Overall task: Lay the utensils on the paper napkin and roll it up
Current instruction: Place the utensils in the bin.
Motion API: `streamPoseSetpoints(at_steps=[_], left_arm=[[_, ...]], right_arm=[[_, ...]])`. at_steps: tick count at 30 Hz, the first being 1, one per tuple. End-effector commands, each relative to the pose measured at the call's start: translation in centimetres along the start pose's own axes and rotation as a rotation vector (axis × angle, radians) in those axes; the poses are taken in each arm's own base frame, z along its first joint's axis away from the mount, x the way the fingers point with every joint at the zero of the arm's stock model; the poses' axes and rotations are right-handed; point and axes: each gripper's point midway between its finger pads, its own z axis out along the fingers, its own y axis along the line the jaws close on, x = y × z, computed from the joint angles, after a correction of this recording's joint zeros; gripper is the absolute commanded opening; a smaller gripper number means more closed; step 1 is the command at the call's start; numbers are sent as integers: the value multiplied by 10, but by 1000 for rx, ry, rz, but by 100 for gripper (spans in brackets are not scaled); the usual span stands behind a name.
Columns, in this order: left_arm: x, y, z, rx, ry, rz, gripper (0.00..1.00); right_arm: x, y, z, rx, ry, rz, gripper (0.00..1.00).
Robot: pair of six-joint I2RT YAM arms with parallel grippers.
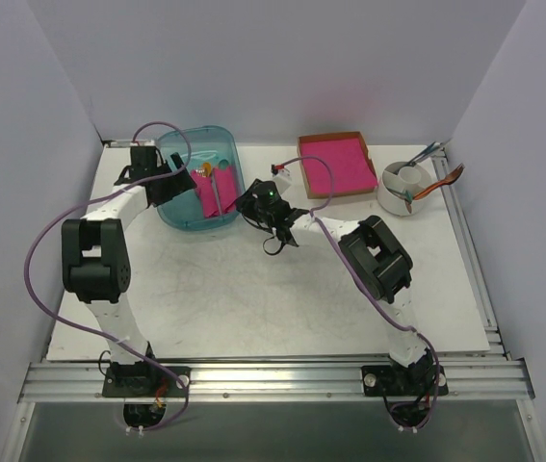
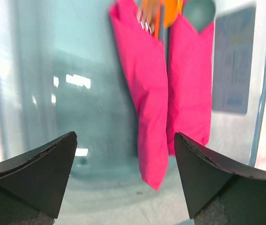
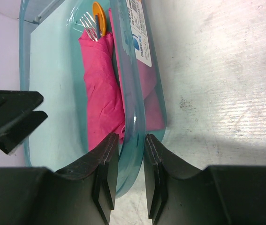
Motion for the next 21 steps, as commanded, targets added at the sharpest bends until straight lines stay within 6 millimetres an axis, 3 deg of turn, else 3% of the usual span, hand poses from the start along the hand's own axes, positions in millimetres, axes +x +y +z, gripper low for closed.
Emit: streamPoseSetpoints(at_steps=[1,4,8,11,14,16,17,19,21], left_arm=[[-45,-34,-19,109,-159,0,94],[-47,-42,-26,75,-192,39,94],[-55,-55,-32,114,-188,35,73],[-50,-63,-28,105,-164,57,64],[-37,-69,-17,101,-130,61,58],[-30,-70,-8,102,-112,50,49],[-26,-70,-3,104,-102,48,38],[-24,-72,3,117,-92,43,25],[-20,-70,13,112,-75,39,20]], right_arm=[[-17,6,1,16,-49,-31,19],[-19,6,2,16,-46,-32,19],[-21,6,2,12,-39,-25,19],[-24,5,4,11,-39,-21,19],[-25,4,5,11,-36,-28,19],[-25,7,5,6,-37,-33,19],[-25,6,6,11,-36,-35,19],[-25,5,5,14,-38,-39,19],[-25,3,5,20,-41,-40,19]])
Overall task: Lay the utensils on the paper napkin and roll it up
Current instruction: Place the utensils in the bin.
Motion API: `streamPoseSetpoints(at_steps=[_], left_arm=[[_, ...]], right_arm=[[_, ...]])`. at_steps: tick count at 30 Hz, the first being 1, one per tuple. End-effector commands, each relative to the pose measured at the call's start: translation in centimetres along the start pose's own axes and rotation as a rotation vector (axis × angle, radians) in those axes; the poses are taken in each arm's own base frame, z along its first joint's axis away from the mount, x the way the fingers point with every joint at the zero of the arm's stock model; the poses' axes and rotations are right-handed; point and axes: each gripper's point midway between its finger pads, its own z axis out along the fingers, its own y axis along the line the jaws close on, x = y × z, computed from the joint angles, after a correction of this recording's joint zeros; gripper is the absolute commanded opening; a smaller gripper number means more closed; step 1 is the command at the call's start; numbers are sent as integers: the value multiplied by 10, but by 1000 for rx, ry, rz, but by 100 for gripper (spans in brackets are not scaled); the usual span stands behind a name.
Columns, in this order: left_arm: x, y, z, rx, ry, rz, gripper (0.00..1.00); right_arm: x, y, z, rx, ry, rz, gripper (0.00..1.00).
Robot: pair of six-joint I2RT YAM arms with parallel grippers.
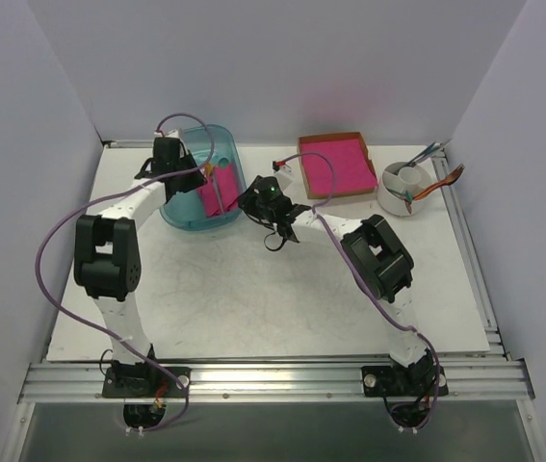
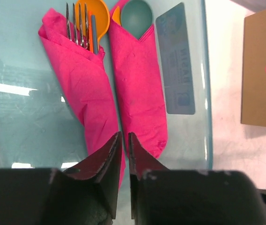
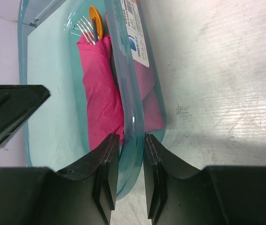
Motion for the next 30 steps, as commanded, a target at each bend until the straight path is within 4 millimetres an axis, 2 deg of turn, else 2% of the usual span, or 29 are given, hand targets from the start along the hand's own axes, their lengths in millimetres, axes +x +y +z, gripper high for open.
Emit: streamPoseSetpoints(at_steps=[1,5,14,18,30], left_arm=[[-10,-8,13,27,-10,-9,19],[0,1,34,7,34,-15,16],[8,17,61,-39,59,-4,12],[14,29,65,-61,74,-13,11],[35,44,73,-83,108,-17,7]], right_arm=[[-18,3,3,7,-52,-32,19],[-14,1,6,11,-47,-31,19],[-11,-5,9,16,-39,-32,19],[-11,-7,7,21,-39,-35,19],[-13,-6,8,20,-41,-35,19]])
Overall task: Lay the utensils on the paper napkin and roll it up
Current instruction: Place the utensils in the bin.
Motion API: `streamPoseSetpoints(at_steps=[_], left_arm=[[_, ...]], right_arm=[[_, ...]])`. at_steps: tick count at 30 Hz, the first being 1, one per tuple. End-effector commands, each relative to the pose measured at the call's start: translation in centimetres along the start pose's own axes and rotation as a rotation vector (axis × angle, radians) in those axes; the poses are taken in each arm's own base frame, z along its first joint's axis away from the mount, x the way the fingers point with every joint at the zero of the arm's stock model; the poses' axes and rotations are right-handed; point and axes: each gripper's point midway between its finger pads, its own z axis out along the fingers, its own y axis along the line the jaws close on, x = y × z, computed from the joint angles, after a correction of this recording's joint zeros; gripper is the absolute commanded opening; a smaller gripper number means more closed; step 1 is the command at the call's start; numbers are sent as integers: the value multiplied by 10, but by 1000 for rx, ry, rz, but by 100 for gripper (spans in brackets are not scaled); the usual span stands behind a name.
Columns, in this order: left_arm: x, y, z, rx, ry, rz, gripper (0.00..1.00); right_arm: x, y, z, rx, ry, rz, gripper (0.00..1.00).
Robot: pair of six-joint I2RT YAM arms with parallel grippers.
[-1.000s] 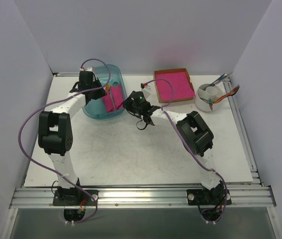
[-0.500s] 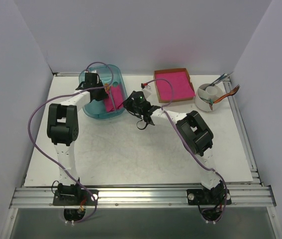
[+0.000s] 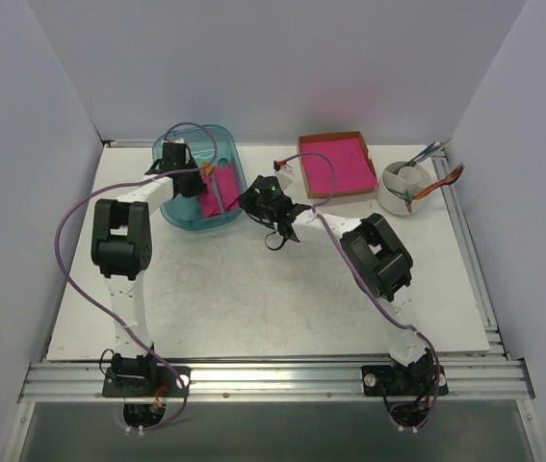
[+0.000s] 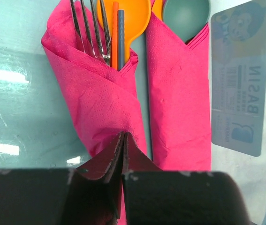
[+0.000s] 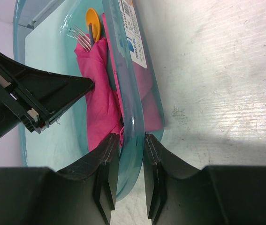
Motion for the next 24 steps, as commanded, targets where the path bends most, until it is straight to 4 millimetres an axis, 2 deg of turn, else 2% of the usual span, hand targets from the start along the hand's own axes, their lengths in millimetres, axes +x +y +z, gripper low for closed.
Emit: streamPoseSetpoints(at_steps=[1,10,14,20,24], left_arm=[[4,7,8,-3,3,4,6],[15,8,16,8,28,1,3],[1,-1,8,26,-4,7,4],[-40,-24,-13,55,-68,24,9],[-56,-36,-30,75,-101,32,16]], right_arm=[[-13,-1,4,14,-40,-35,18],[-16,-1,4,16,-47,-35,18],[-15,-4,4,23,-49,-36,19],[-18,-3,5,26,-58,-37,20],[-21,-1,7,22,-62,-38,25]])
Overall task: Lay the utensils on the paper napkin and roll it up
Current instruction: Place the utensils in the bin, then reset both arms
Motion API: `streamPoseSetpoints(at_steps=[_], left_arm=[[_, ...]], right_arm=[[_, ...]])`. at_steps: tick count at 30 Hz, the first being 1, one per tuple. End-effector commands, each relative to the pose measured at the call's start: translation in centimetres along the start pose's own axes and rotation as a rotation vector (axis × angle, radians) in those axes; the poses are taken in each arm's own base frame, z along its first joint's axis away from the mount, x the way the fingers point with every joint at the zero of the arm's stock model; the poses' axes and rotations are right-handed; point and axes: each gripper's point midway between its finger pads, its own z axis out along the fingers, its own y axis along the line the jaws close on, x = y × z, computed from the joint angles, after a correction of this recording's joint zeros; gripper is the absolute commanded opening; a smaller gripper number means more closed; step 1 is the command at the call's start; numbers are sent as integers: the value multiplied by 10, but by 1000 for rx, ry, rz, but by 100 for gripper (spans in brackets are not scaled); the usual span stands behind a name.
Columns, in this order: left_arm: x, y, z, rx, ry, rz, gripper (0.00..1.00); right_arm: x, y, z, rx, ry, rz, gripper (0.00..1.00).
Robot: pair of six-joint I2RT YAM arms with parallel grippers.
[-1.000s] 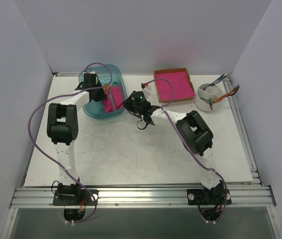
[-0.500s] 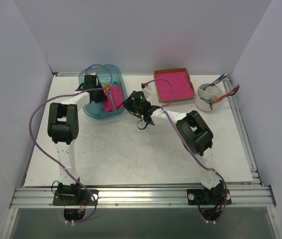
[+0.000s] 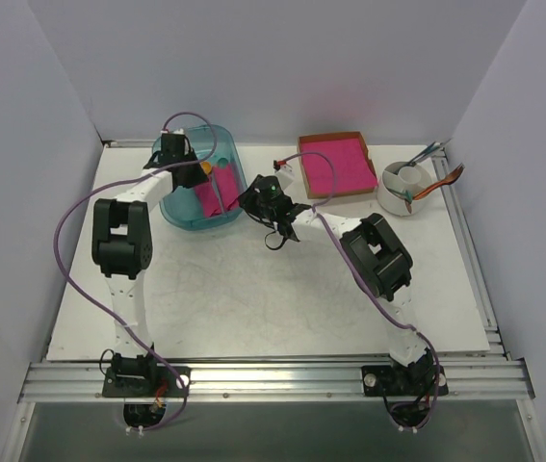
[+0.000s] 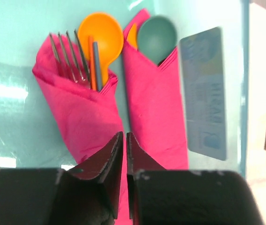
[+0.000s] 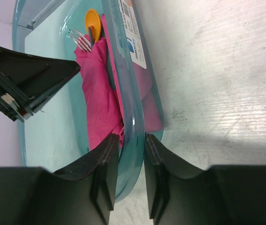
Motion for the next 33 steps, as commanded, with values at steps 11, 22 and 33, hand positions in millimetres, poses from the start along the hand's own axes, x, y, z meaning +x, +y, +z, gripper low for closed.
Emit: streamPoseSetpoints(at_steps=[11,22,33], left_arm=[[-64,-47,-92,88,-198,61,28],[-51,-59,-171,155,-339,111,71],[8,-67,-246,194,-408,57,94]], right_arm=[[-40,16,3,0,-101,-75,64],[-93,44,-50,-25,-222,-247,100],[-112,14,-163,5,-296,-379,100]])
